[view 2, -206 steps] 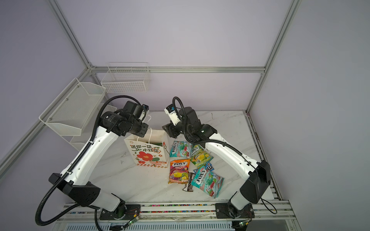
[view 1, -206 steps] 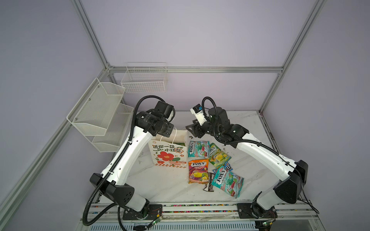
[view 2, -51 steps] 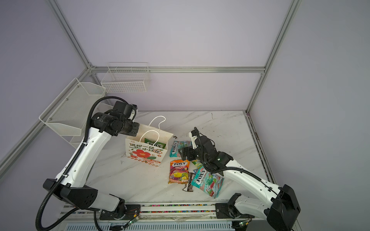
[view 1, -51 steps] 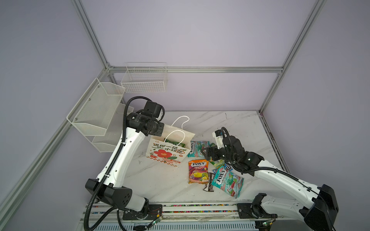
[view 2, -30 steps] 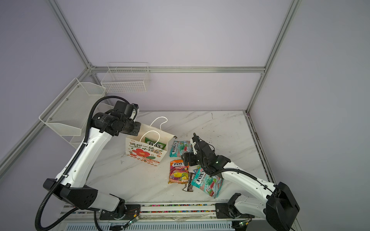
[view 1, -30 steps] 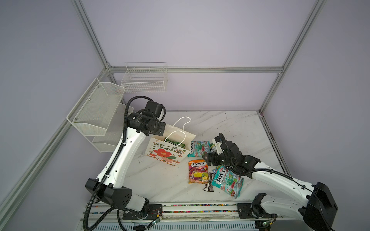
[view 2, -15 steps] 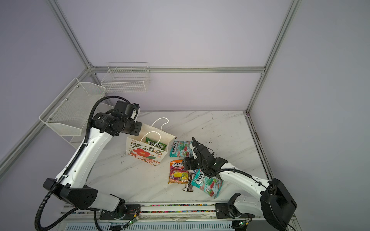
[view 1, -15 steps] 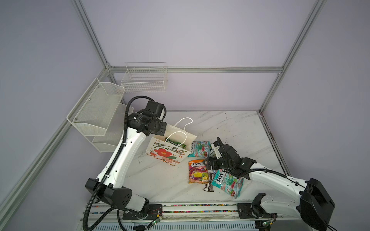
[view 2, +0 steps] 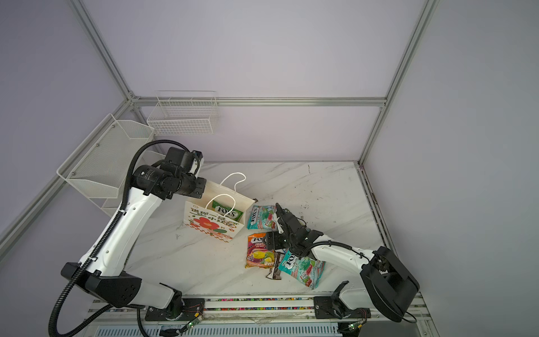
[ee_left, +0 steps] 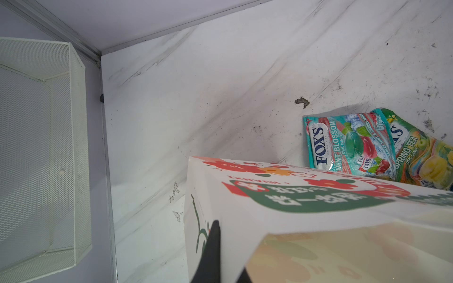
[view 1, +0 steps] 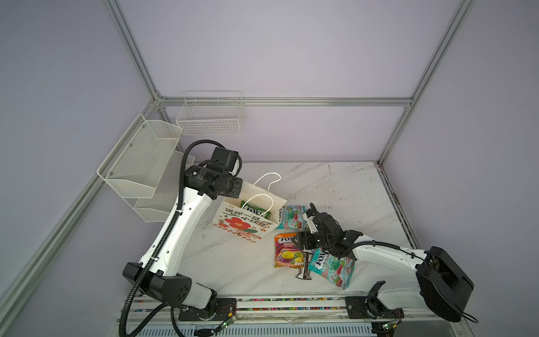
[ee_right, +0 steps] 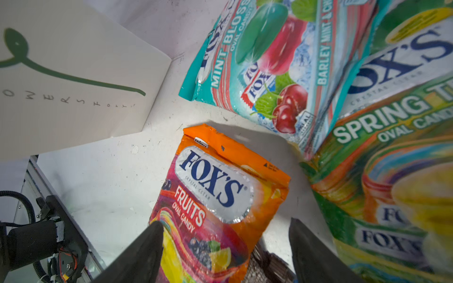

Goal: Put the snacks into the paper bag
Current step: 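Close the right gripper on the orange Fruits candy bag's top edge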

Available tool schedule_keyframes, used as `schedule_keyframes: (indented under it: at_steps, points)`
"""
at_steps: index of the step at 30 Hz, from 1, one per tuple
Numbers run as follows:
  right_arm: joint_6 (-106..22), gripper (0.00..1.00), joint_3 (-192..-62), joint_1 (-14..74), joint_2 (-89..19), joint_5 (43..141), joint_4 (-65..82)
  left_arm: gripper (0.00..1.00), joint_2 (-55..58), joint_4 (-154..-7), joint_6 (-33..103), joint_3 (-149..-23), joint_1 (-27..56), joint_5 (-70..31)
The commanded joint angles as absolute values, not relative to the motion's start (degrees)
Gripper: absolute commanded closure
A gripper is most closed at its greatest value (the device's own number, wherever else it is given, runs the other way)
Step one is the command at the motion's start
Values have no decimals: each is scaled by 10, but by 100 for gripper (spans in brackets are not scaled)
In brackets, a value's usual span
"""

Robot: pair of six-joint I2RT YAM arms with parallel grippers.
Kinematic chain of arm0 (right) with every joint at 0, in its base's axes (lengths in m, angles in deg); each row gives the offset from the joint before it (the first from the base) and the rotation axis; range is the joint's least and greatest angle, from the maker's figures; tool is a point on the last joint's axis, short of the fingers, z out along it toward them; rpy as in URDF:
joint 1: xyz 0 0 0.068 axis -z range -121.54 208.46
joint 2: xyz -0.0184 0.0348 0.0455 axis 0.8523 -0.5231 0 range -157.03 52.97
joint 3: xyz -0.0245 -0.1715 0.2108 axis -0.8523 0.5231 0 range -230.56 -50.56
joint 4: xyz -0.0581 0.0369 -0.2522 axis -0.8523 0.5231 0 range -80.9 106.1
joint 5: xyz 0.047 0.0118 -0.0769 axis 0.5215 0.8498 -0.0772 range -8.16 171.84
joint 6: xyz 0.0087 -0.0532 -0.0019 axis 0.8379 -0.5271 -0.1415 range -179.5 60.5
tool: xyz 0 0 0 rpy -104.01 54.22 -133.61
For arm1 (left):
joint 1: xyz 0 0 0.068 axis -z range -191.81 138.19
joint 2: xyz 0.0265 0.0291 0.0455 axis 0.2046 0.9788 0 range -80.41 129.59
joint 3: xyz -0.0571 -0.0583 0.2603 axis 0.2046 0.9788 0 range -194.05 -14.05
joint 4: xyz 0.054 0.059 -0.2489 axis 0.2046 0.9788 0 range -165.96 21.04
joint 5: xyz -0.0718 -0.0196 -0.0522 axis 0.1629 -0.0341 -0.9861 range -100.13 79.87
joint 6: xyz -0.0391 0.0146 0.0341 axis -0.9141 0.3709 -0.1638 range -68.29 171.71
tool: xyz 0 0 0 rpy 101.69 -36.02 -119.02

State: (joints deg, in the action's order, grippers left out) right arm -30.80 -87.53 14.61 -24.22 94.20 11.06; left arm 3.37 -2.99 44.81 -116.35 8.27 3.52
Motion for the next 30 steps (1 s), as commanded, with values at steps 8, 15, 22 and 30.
schedule_keyframes:
  at_steps: [8, 15, 22, 30]
  points:
    - [-288, 20, -851, 147, -282, 946, 59, 100, 11, -48, 440, -1214, 88, 34]
    - [-282, 22, -850, 148, -295, 958, 38, 100, 11, -48, 440, -1214, 92, 34]
    - [-274, 27, -849, 148, -310, 977, 9, 100, 16, -48, 440, -1214, 95, 32]
    - [-278, 45, -859, 148, -326, 987, 5, 100, 16, -48, 445, -1221, 96, 37]
